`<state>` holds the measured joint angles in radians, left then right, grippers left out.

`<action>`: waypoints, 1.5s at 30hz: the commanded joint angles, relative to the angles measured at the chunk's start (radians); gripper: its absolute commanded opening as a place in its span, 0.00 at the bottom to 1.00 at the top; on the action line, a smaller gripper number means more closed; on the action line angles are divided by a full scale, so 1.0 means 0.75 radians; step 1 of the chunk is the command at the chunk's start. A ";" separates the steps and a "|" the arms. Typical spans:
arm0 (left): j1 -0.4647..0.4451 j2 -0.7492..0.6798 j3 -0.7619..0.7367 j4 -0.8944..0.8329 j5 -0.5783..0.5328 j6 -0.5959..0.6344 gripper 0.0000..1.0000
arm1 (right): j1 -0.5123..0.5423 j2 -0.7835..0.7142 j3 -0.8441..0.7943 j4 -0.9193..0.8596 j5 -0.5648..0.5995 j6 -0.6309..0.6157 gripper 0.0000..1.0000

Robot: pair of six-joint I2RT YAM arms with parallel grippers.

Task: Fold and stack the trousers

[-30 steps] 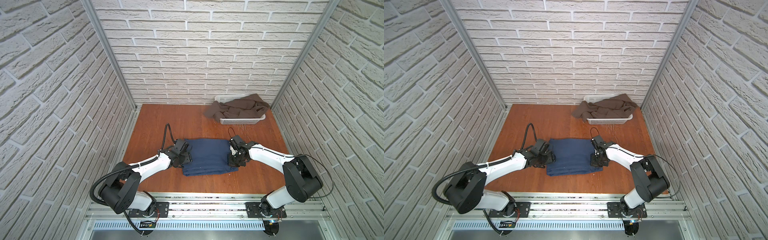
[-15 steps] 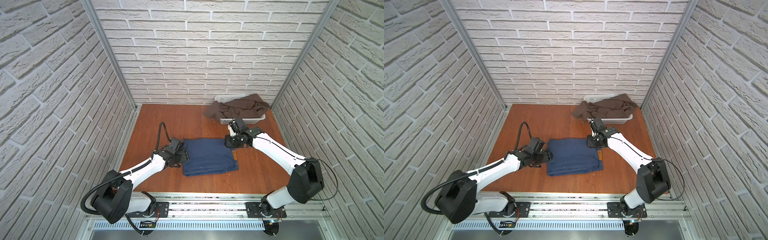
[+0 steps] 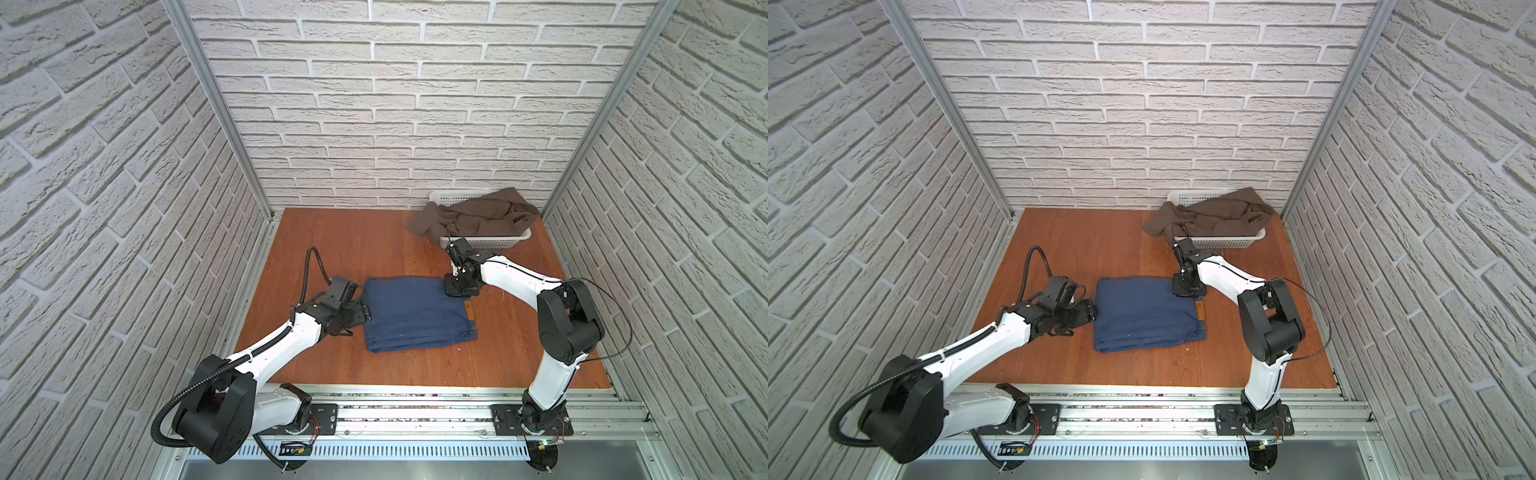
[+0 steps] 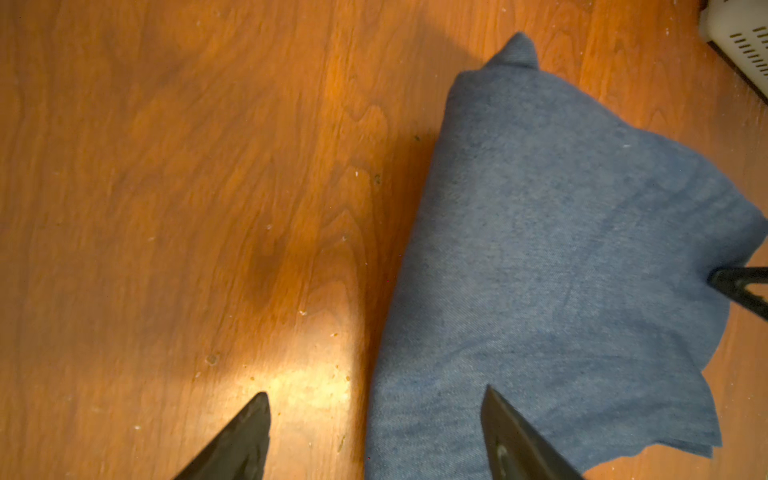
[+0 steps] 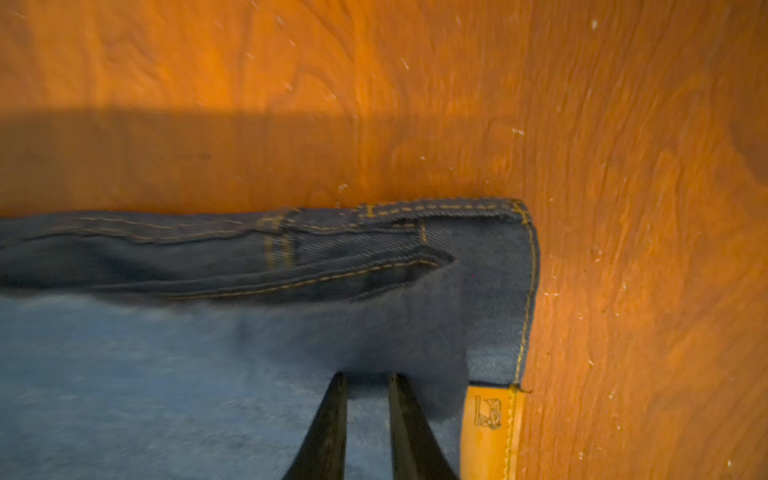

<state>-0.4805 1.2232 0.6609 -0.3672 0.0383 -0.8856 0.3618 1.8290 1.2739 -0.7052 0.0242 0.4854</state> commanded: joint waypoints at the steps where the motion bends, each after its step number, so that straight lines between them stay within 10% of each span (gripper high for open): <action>1: 0.029 0.004 -0.018 0.010 0.046 0.038 0.81 | -0.024 -0.008 -0.048 0.015 0.038 -0.011 0.25; 12: 0.096 0.210 -0.031 0.190 0.253 0.076 0.89 | -0.028 -0.243 -0.140 -0.100 0.041 -0.035 0.42; 30: 0.085 0.567 0.002 0.513 0.591 0.045 0.79 | -0.062 -0.159 -0.313 0.010 -0.159 -0.041 0.42; 38: 0.078 0.592 0.003 0.565 0.665 0.039 0.56 | -0.065 -0.109 -0.338 0.083 -0.284 -0.050 0.38; 45: 0.094 0.475 0.113 0.303 0.460 0.158 0.07 | -0.043 -0.135 -0.312 0.090 -0.344 -0.046 0.37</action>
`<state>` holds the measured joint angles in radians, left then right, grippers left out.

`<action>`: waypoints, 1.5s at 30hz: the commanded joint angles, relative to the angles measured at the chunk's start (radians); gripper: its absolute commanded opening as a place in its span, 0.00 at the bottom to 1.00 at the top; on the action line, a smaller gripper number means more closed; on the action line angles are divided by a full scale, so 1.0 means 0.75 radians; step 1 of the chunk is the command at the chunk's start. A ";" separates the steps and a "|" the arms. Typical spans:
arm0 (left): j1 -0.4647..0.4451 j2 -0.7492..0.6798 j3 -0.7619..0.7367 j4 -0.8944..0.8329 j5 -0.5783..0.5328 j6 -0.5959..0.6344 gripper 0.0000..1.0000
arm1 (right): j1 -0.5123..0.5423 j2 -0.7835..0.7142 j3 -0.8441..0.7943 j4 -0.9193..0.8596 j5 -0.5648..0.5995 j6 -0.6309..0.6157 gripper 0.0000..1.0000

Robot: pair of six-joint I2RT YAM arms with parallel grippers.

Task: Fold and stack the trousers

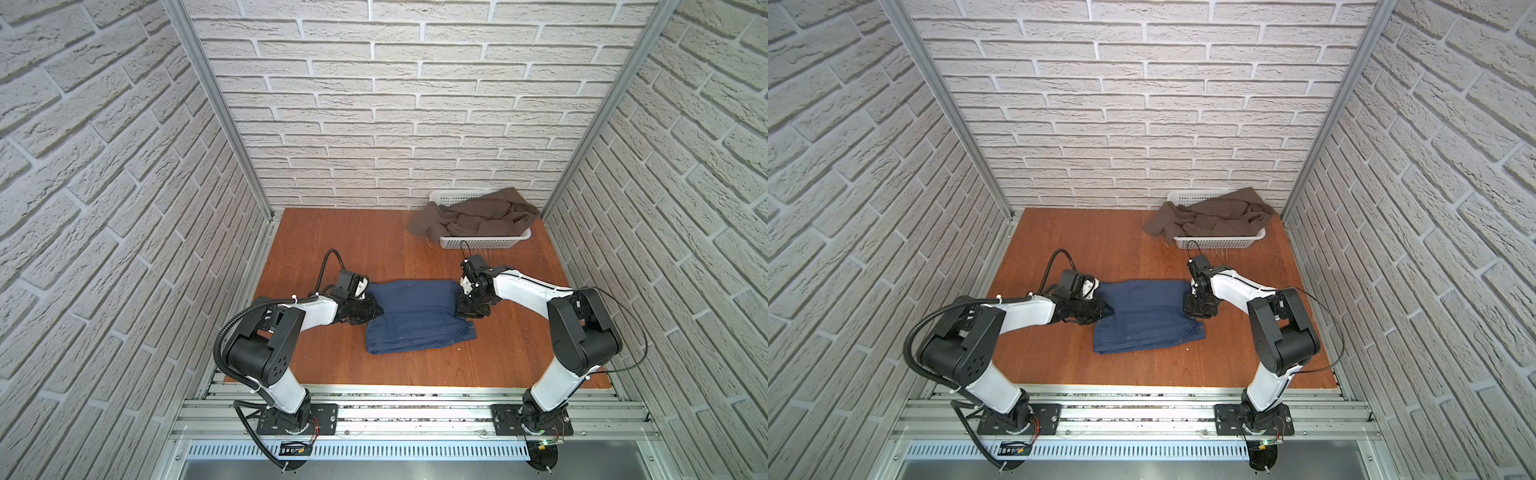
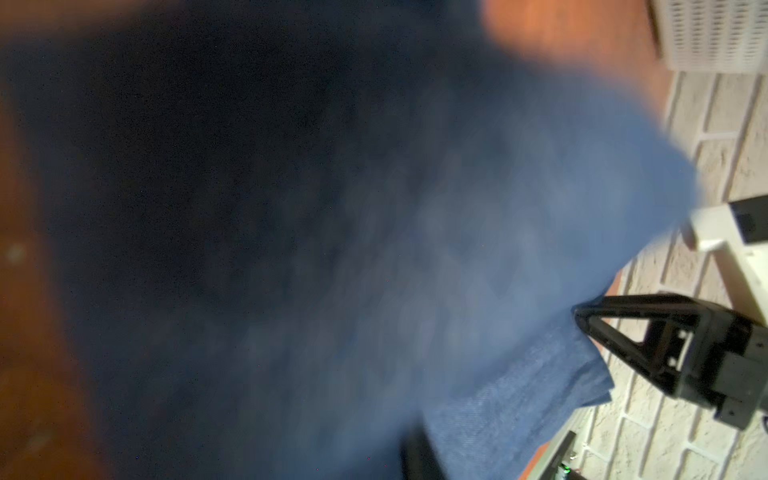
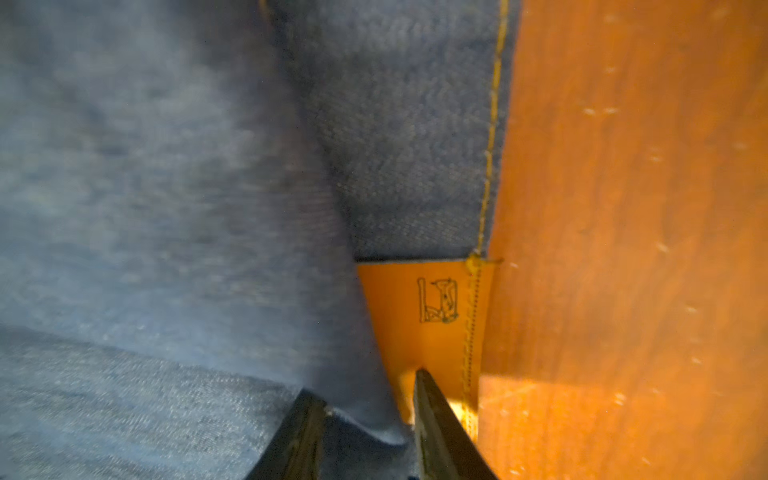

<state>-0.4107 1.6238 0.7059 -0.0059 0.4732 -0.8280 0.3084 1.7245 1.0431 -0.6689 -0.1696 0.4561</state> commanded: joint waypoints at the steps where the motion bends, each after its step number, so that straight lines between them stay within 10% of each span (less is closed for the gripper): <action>1: 0.010 -0.078 0.078 -0.233 -0.166 0.106 0.01 | 0.040 -0.008 0.008 0.037 -0.087 -0.006 0.38; 12: 0.340 -0.174 0.383 -0.622 -0.448 0.313 0.00 | 0.125 -0.144 0.163 -0.037 -0.067 0.034 0.41; 28: 0.633 0.560 1.290 -0.987 -0.619 0.579 0.00 | 0.133 -0.150 0.198 -0.049 -0.054 0.026 0.41; 34: 0.633 0.529 1.372 -1.057 -0.730 0.592 0.55 | 0.135 -0.149 0.204 -0.047 -0.074 0.024 0.41; 45: 0.328 0.148 1.080 -1.028 -0.934 0.472 0.80 | 0.155 -0.147 0.235 -0.041 -0.082 0.038 0.41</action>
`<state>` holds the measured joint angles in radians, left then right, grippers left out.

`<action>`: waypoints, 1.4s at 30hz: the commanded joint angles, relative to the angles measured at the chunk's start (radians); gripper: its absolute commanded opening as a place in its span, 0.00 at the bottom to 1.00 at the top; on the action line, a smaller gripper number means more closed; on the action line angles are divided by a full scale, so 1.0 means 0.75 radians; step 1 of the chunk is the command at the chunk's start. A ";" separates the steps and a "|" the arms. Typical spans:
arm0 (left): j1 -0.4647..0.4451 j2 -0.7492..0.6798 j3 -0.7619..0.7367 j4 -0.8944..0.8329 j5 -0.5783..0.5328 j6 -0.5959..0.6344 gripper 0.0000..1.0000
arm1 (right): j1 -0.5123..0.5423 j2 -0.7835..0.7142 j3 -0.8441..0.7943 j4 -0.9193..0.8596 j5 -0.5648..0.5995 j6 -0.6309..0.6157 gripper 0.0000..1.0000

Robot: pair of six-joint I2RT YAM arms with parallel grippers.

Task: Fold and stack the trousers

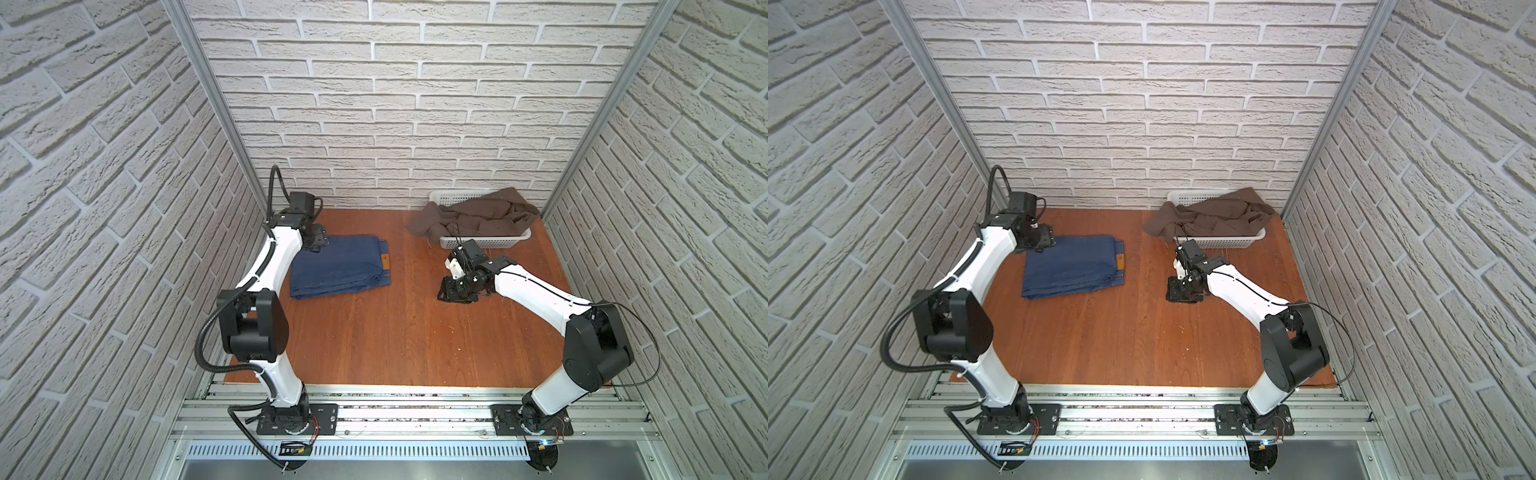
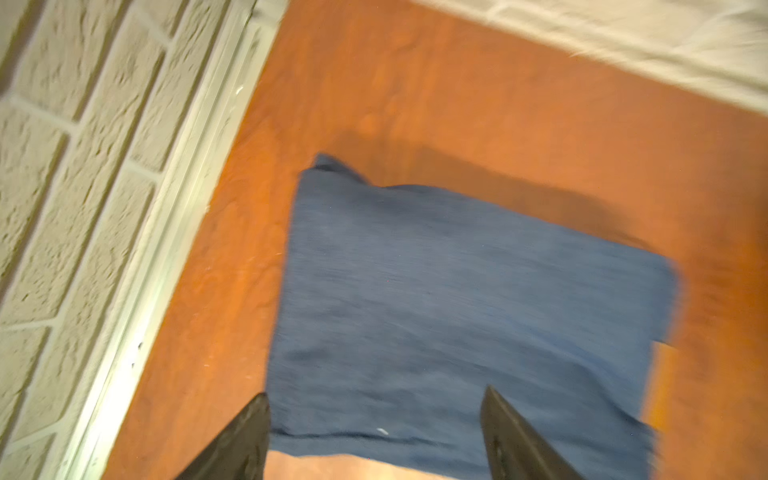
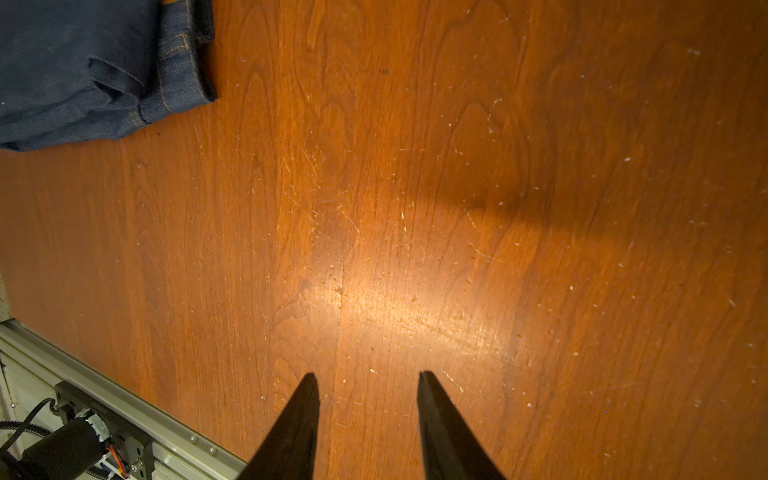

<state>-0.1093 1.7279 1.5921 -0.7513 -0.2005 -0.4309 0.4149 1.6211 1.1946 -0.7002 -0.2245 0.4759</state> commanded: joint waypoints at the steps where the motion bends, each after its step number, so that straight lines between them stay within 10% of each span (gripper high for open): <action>1: -0.111 0.011 -0.146 -0.022 -0.030 -0.085 0.80 | 0.015 -0.006 0.033 0.000 -0.009 0.012 0.41; 21: -0.222 0.228 -0.466 0.239 -0.041 -0.286 0.90 | 0.018 0.040 0.037 0.008 -0.010 0.012 0.41; 33: 0.020 0.466 -0.151 0.202 -0.006 -0.168 0.87 | 0.018 0.070 0.066 -0.011 0.007 -0.001 0.41; 42: 0.189 0.810 0.440 -0.080 0.015 0.109 0.87 | 0.018 0.127 0.093 0.005 -0.011 0.006 0.40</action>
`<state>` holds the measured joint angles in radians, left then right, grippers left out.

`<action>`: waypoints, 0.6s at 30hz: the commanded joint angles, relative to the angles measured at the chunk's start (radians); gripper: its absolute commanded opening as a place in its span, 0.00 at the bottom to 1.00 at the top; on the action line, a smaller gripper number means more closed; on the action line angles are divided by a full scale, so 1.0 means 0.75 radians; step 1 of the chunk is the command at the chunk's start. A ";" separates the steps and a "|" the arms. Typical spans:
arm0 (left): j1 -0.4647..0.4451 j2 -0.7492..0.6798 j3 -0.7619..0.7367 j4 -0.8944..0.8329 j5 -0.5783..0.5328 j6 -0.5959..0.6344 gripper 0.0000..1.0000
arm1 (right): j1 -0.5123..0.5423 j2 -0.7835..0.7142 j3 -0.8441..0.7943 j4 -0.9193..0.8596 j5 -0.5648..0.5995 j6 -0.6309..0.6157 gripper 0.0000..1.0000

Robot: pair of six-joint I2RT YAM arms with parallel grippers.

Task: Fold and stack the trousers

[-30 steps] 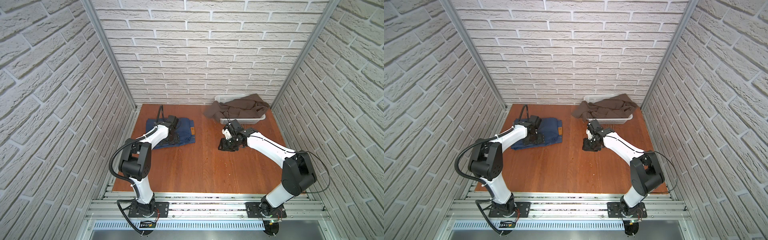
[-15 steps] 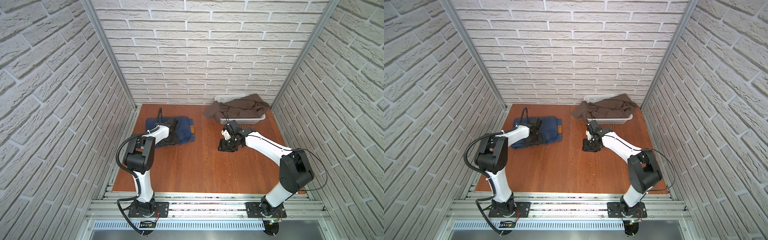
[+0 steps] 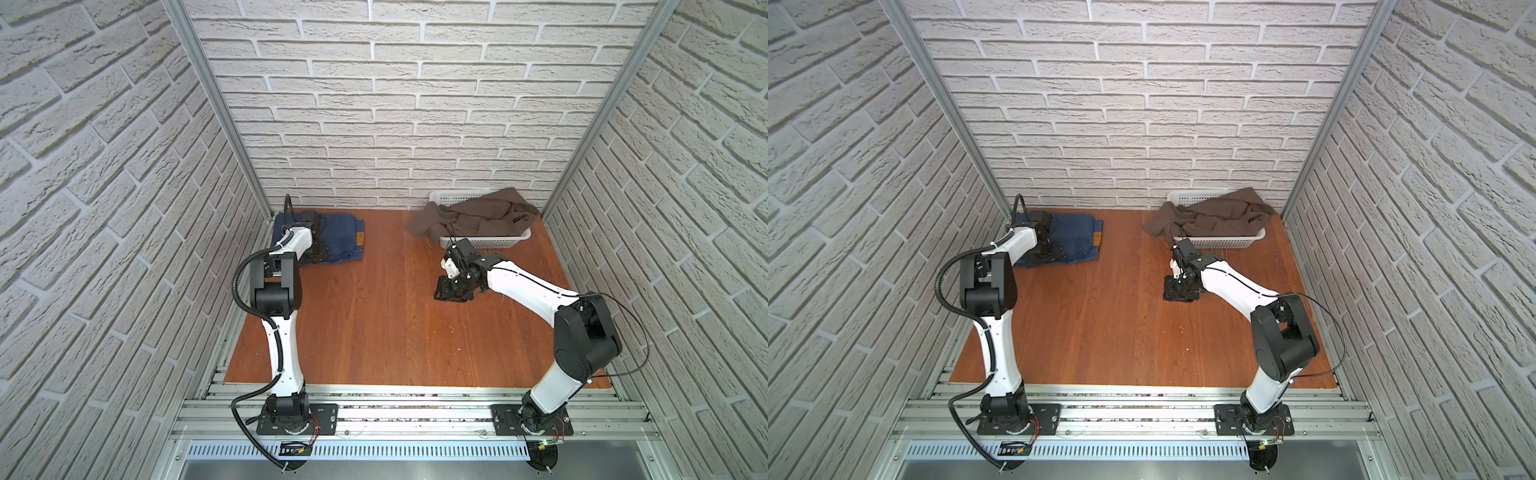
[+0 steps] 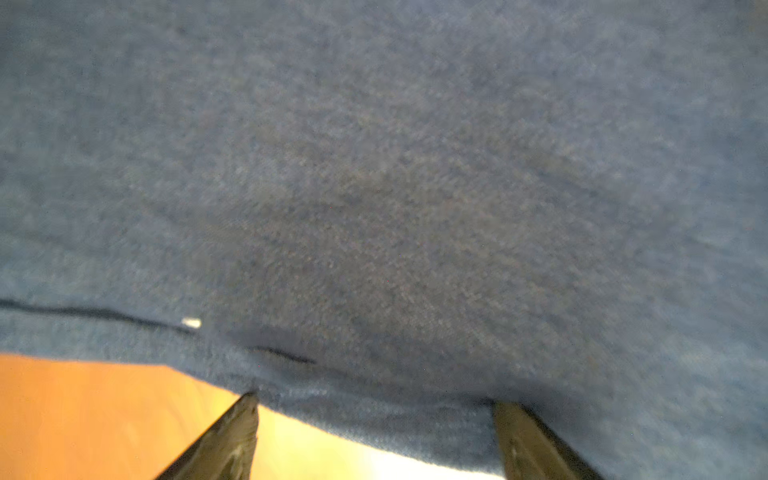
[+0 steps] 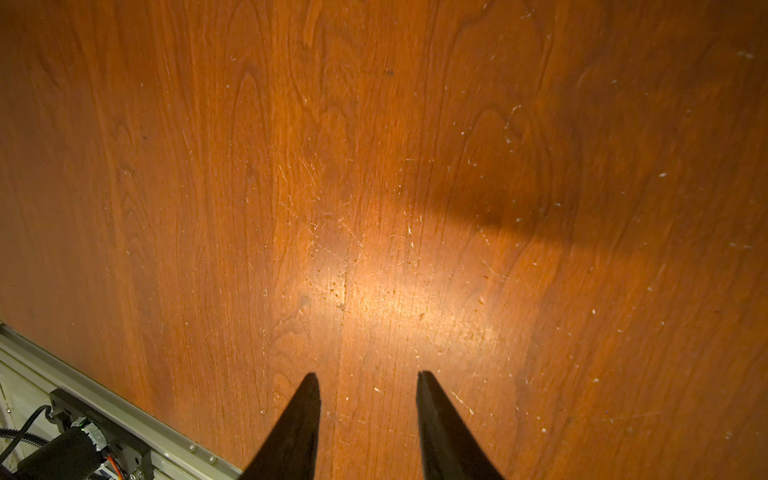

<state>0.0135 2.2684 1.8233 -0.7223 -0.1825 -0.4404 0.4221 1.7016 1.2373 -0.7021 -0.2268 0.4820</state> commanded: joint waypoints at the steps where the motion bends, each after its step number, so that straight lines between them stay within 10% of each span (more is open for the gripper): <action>1: 0.028 0.137 0.213 -0.149 -0.012 0.144 0.87 | 0.008 0.030 0.042 0.009 -0.010 -0.003 0.40; 8: 0.021 0.205 0.438 -0.245 -0.018 0.166 0.87 | 0.012 0.049 0.064 0.008 -0.009 0.004 0.40; 18: -0.151 -0.636 -0.385 0.179 -0.146 0.107 0.88 | -0.007 -0.052 0.060 0.013 0.129 -0.004 0.40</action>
<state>-0.0357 1.9705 1.6283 -0.7250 -0.2344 -0.3519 0.4213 1.7267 1.2648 -0.6991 -0.1894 0.4843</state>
